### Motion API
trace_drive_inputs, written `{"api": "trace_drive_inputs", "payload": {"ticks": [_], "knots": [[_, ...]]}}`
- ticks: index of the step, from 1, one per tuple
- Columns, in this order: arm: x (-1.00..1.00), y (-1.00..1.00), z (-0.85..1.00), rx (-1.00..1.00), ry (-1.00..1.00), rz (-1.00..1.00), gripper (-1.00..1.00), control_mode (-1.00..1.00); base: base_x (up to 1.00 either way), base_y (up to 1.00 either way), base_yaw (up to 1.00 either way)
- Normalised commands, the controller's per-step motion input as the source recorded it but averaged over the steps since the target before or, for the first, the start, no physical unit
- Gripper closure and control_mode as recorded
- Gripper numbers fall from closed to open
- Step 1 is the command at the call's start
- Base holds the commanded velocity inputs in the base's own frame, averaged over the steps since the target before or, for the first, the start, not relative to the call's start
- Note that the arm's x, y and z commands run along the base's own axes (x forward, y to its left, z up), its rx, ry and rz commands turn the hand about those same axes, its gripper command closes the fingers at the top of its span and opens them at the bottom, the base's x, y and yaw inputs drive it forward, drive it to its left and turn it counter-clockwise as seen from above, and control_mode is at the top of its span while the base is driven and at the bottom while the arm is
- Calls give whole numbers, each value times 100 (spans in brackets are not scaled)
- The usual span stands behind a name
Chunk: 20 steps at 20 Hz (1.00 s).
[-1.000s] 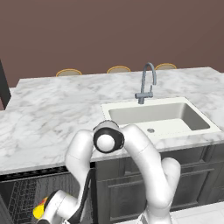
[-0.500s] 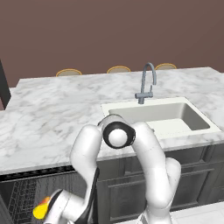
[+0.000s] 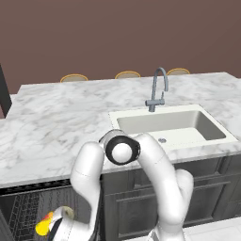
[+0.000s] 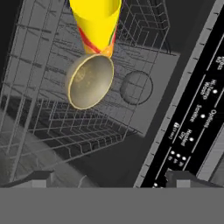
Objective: Pick up the cup and bowl from the counter, place them in the dishwasher, and close the dishwasher door.
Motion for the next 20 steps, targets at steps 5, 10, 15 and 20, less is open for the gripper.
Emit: {"api": "trace_drive_inputs", "payload": {"ticks": [5, 10, 15, 20], "knots": [[-32, 37, 0, 25, -25, -7, -100, -100, 0, 0, 0], [-33, 25, 0, 32, -24, -11, -100, -100, 0, 0, 0], [-23, 25, -4, 38, -22, -10, -100, -100, 0, 0, 0], [-23, 40, -19, 28, -12, -3, -100, -100, 0, 0, 0]]}}
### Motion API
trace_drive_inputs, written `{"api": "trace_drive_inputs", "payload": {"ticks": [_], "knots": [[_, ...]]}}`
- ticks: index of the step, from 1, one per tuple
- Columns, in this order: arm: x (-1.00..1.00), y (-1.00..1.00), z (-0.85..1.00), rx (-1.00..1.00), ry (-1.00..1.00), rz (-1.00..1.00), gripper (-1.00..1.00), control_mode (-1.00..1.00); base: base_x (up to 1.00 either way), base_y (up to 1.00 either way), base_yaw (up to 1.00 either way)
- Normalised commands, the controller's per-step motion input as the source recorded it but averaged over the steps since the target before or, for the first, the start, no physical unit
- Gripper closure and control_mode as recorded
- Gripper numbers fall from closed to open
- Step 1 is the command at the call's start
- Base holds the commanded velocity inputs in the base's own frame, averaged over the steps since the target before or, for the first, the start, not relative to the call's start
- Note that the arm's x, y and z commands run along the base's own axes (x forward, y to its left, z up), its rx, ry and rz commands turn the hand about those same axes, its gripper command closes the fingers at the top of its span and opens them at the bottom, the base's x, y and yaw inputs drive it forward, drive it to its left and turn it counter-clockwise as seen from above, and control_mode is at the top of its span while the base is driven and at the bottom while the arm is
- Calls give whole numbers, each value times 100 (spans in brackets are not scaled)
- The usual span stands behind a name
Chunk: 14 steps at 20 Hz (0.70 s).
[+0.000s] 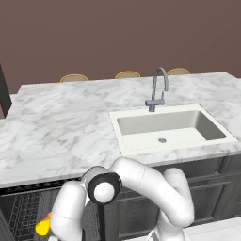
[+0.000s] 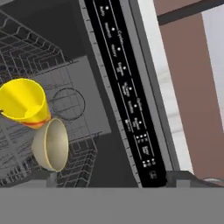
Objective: Pick up the cup and bowl from the counter, place them in the dishwasher, and close the dishwasher door.
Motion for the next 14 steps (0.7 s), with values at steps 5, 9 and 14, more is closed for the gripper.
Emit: {"api": "trace_drive_inputs", "payload": {"ticks": [5, 9, 14], "knots": [[-41, 55, -33, 7, -1, 0, -100, -100, 0, 0, 0], [-50, 57, -48, -16, 0, 0, -100, -100, 0, 0, 0], [-54, 34, -50, -36, 0, 0, -100, -100, 0, 0, 0]]}}
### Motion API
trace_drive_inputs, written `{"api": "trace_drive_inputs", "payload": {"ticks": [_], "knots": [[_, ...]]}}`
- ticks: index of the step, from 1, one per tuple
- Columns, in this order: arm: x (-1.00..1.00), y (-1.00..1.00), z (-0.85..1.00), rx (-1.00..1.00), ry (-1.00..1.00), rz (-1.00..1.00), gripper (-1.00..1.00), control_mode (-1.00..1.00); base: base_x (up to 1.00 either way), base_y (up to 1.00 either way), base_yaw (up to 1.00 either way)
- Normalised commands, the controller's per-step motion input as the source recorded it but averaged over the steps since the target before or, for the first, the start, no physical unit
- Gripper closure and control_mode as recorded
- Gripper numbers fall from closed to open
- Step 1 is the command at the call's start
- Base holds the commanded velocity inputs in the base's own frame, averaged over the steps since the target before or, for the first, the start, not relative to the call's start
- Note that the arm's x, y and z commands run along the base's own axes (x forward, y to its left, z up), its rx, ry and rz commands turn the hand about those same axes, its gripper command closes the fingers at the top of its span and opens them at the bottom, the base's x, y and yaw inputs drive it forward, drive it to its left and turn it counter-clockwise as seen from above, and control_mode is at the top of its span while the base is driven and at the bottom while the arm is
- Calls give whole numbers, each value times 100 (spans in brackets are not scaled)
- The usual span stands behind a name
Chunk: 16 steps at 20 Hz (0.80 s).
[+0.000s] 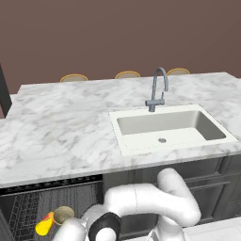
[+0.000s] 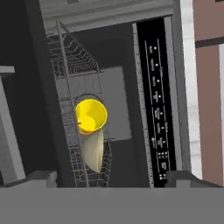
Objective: Pick up the cup and bowl from the counter, place them in the dishwasher, and close the dishwasher door.
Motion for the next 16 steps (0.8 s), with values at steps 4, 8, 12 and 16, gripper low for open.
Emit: {"api": "trace_drive_inputs", "payload": {"ticks": [4, 8, 12, 16], "knots": [[-39, 3, -66, -21, -10, 4, -100, -100, 0, 0, 0], [-16, 0, -86, -14, -22, 10, -100, -100, 0, 0, 0], [-1, 0, -80, -1, -23, 7, -100, -100, 0, 0, 0], [12, 5, -72, 0, -16, 0, -100, -100, 0, 0, 0]]}}
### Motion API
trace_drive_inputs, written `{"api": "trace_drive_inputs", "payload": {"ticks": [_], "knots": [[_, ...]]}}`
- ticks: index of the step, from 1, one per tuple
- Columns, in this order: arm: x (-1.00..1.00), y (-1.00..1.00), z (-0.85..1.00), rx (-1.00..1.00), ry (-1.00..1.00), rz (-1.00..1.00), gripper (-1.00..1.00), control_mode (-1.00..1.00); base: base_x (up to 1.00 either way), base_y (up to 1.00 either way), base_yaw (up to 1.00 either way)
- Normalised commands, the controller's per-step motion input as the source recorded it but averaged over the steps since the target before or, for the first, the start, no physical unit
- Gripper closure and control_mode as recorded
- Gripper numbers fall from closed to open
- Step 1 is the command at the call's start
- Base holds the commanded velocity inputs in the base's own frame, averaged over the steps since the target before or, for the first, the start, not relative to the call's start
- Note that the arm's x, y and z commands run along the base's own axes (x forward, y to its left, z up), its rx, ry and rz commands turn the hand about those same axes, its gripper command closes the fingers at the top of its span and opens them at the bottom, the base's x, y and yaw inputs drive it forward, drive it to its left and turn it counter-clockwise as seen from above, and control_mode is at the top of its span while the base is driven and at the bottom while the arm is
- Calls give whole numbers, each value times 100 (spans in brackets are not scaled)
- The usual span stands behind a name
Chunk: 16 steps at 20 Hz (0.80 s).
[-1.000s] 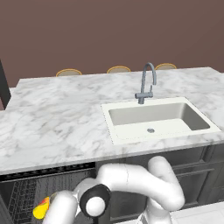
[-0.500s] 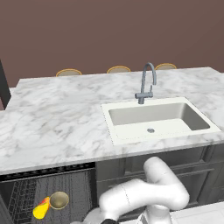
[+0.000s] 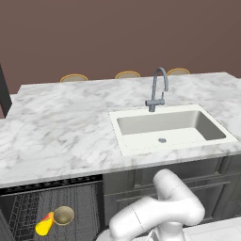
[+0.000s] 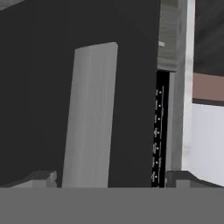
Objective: Pick up the cup and bowl from the counter, place them in the dishwasher, and close the dishwasher door.
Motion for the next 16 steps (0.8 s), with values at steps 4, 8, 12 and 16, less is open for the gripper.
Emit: {"api": "trace_drive_inputs", "payload": {"ticks": [4, 8, 12, 16], "knots": [[19, 8, -83, 0, -11, 0, -100, -100, 0, 0, 0], [24, 8, -79, 0, -14, 0, -100, -100, 0, 0, 0], [30, 7, -53, 0, -20, 0, -100, -100, 0, 0, 0], [47, 1, -30, 0, -26, 0, -100, -100, 0, 0, 0]]}}
